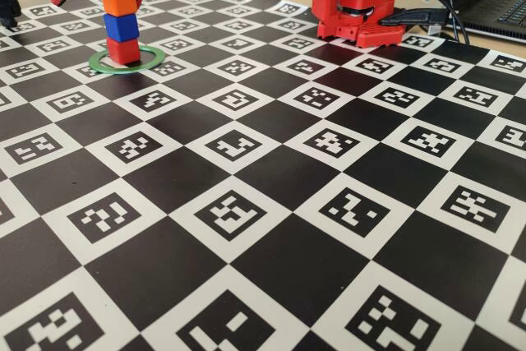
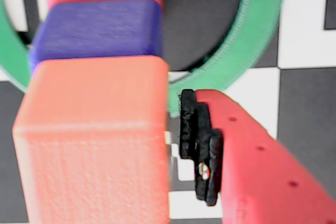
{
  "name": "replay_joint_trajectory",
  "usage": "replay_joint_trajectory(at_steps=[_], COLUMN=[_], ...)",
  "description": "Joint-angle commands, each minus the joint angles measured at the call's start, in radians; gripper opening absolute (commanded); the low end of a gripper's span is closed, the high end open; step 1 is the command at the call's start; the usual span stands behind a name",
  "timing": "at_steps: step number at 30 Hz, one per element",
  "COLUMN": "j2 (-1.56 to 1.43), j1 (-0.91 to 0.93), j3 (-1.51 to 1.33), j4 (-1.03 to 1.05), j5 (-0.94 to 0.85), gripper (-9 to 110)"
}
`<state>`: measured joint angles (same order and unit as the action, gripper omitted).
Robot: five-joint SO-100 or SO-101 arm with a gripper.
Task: Grab the red cube then put it in the green circle then put the blue cube on top and finally the orange cube on top
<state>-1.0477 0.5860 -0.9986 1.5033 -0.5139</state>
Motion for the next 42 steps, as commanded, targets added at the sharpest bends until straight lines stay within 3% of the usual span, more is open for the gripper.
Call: replay_joint_trajectory(at_steps=[1,20,25,38,42], j2=[-0.147,-0.342,-0.503,-0.831,-0.937], j1=[0.012,-0.021,-0.031,-0.101,-0.133], j3=[0.008,0.064,-0.054,-0.364,-0.472], j4=[0.017,0.204,0.213,0.206,0.183], j5=[0.009,0.035,-0.003,-0.149,-0.187], gripper=[56,58,55,6,-4])
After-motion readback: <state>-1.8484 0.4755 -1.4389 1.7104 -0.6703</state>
